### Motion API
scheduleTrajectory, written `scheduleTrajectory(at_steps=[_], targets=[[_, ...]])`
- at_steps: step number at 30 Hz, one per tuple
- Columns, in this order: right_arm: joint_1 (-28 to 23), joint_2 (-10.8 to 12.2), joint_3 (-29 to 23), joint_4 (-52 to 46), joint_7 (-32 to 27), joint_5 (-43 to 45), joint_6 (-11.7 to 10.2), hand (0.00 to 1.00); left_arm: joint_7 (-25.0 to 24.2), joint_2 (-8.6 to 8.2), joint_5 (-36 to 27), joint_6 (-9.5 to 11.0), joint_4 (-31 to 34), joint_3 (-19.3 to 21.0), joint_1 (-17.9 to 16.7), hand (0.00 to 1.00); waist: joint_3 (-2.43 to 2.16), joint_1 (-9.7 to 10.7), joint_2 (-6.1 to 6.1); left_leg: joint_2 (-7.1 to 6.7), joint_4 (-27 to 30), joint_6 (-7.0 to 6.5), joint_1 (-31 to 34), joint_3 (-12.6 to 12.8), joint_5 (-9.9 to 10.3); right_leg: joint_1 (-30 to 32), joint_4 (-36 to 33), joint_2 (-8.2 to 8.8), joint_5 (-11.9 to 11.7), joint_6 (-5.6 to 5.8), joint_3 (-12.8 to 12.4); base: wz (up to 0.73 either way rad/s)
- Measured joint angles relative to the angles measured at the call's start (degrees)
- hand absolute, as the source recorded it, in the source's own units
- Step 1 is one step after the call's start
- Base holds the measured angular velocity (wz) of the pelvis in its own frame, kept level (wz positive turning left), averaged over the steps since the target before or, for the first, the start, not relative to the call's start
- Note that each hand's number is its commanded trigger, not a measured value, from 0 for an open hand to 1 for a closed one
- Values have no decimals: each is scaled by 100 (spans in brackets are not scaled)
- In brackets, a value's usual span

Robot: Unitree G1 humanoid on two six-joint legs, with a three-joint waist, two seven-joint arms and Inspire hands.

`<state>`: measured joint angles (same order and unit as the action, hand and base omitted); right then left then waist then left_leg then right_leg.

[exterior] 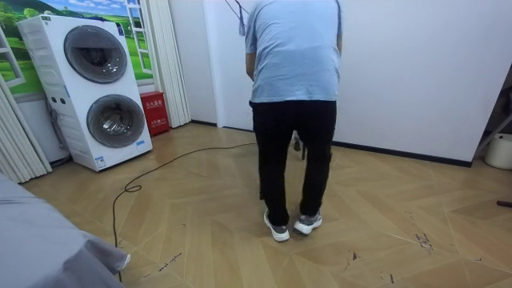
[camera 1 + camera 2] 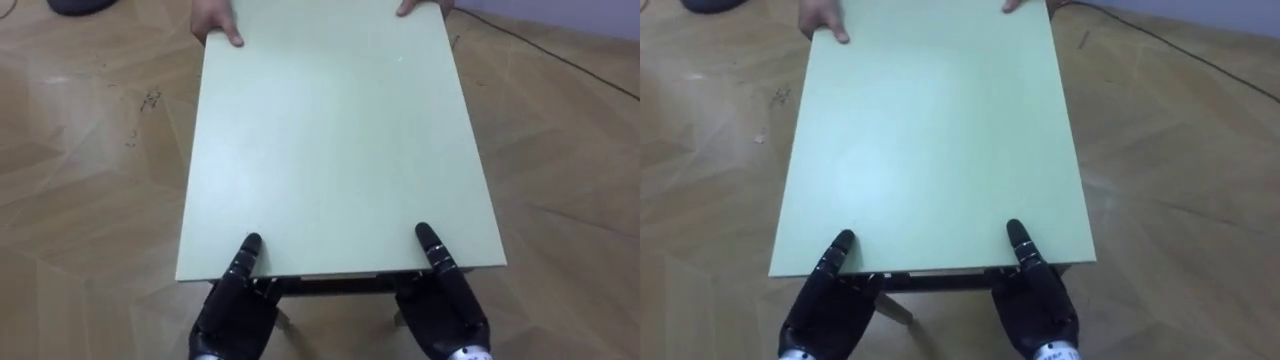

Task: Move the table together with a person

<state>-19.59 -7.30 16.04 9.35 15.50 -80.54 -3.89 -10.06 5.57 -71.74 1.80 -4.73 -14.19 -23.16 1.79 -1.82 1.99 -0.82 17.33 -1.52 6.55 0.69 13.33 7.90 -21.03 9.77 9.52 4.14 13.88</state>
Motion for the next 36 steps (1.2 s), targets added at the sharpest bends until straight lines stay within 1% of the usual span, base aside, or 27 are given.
scheduleTrajectory(at_steps=[2,3,5,8,10,11,13,15,17,19,20,21,22,23,24,25,26,27,28,29,30,31,32,33,34,35,36], targets=[[-5,10,7,-1,-11,-17,0,100,0,5,22,34,3,6,2,100,0,-37,-2,2,26,0,36,-60,0,-178,246,-66,6,11,-127,41],[-5,12,11,-1,-12,-20,0,100,0,17,18,34,7,7,0,100,0,-47,-2,1,33,0,45,-91,0,-212,305,-79,6,11,-130,31],[-7,-8,33,-4,-19,-23,1,100,0,42,17,33,22,8,-17,100,2,-104,-19,4,61,17,70,-238,-10,-394,518,-137,9,17,-138,35],[-3,-9,58,-4,-37,1,-3,100,2,-1,6,32,22,6,-99,100,0,-260,-48,20,62,62,78,-319,-37,-510,678,-196,11,20,-222,24],[-2,-36,62,-4,-42,2,-3,100,2,-12,-30,33,26,2,-144,100,-1,-317,-59,17,71,91,107,-424,-54,-582,757,-217,12,21,-176,34],[1,-35,75,-4,-49,-3,-3,100,2,-11,-50,33,32,1,-162,100,-1,-338,-59,21,89,112,139,-480,-70,-615,757,-226,12,21,-108,39],[1,-56,129,-7,-49,-12,-16,100,3,0,-62,37,96,-1,-233,100,-1,-372,-58,46,136,127,189,-488,-86,-672,771,-242,12,21,-12,44],[2,-129,199,-37,-49,-9,-28,100,3,47,-114,38,183,6,-317,100,-3,-486,-61,69,174,138,198,-516,-90,-724,779,-267,12,21,42,29],[31,-130,283,-38,-30,-15,-140,100,-4,61,-124,65,188,9,-290,100,-6,-517,-60,72,275,174,342,-619,-117,-776,823,-306,12,19,117,60],[29,-130,275,-37,24,-22,-174,100,-35,89,-143,79,188,-11,-248,100,-15,-486,-45,28,350,207,494,-900,-184,-813,829,-337,23,-2,316,85],[11,-109,268,-37,55,-24,-173,100,-64,106,-120,83,188,-19,-212,100,-23,-454,-33,-10,339,241,590,-1122,-272,-815,824,-369,41,-81,406,109],[-15,-67,229,-37,99,-32,-171,100,-72,136,-76,83,187,-36,-129,100,-24,-381,-32,-74,247,282,712,-1304,-433,-798,824,-419,76,-179,463,126],[-26,-56,208,-37,120,-44,-172,100,-71,160,-58,82,186,-55,-76,100,-25,-302,-34,-112,131,297,760,-1372,-580,-793,826,-438,108,-239,543,165],[-98,-26,90,-69,199,-59,-172,100,-62,221,-22,68,171,-137,77,100,-26,-165,-35,-183,-294,314,815,-1347,-1001,-746,871,-530,156,-354,632,158],[-142,-10,15,-106,245,-86,-170,100,-61,277,-10,55,171,-186,160,100,-30,-101,-30,-202,-588,308,823,-1222,-1254,-703,964,-596,156,-407,657,181],[-170,-14,-125,-182,306,-142,-144,100,-64,261,-3,52,177,-243,286,100,-30,-12,-7,-186,-994,209,872,-505,-1649,-676,1154,-571,145,-456,900,125],[-75,16,-197,-123,323,-138,-119,100,-66,181,43,52,151,-223,334,100,-14,-8,39,-51,-561,-9,1012,388,-1391,-680,1222,-487,163,-470,1342,80],[2,18,-183,-50,321,-128,-81,100,-67,129,57,53,143,-169,286,100,-16,-21,47,37,-201,-39,1015,726,-1109,-691,1193,-468,154,-481,1542,12],[76,20,-158,-3,265,-59,20,100,-106,61,37,50,144,-74,132,100,-36,-15,86,255,544,-23,952,1246,-571,-746,1109,-473,152,-489,1920,0],[50,50,-144,-4,263,22,34,100,-167,31,-20,29,144,-40,20,100,-58,9,125,466,1026,57,854,1494,-217,-854,1084,-522,170,-513,2139,12],[42,61,-154,-4,263,58,33,100,-170,20,-24,15,144,-39,-8,100,-56,35,165,562,1145,84,804,1532,-94,-874,1048,-549,176,-516,2225,43],[47,60,-184,-4,263,91,33,100,-167,3,-35,-23,143,-40,-14,100,-50,88,200,644,1152,92,768,1571,49,-853,908,-560,257,-506,2352,58],[60,80,-224,-4,263,147,41,100,-155,-23,-41,-44,142,-28,-12,100,-48,143,204,621,971,14,779,1594,100,-780,752,-545,326,-475,2399,62],[59,90,-247,-5,263,183,46,100,-155,-29,-41,-53,142,-20,-12,100,-53,159,189,591,842,-10,767,1593,108,-741,679,-521,353,-458,2374,62],[59,126,-338,-15,264,272,100,100,-142,-51,-22,-58,140,-6,14,100,-51,174,127,479,613,-204,725,1571,41,-646,549,-451,412,-420,2177,49],[61,166,-373,-32,264,327,107,100,-128,-84,-21,-60,138,2,22,100,-52,135,96,387,486,-271,695,1546,-23,-559,428,-382,428,-395,1923,36],[61,167,-373,-36,264,336,105,100,-128,-100,-21,-60,137,-3,9,100,-51,103,98,356,459,-292,676,1540,-35,-534,388,-380,429,-390,1809,14]])
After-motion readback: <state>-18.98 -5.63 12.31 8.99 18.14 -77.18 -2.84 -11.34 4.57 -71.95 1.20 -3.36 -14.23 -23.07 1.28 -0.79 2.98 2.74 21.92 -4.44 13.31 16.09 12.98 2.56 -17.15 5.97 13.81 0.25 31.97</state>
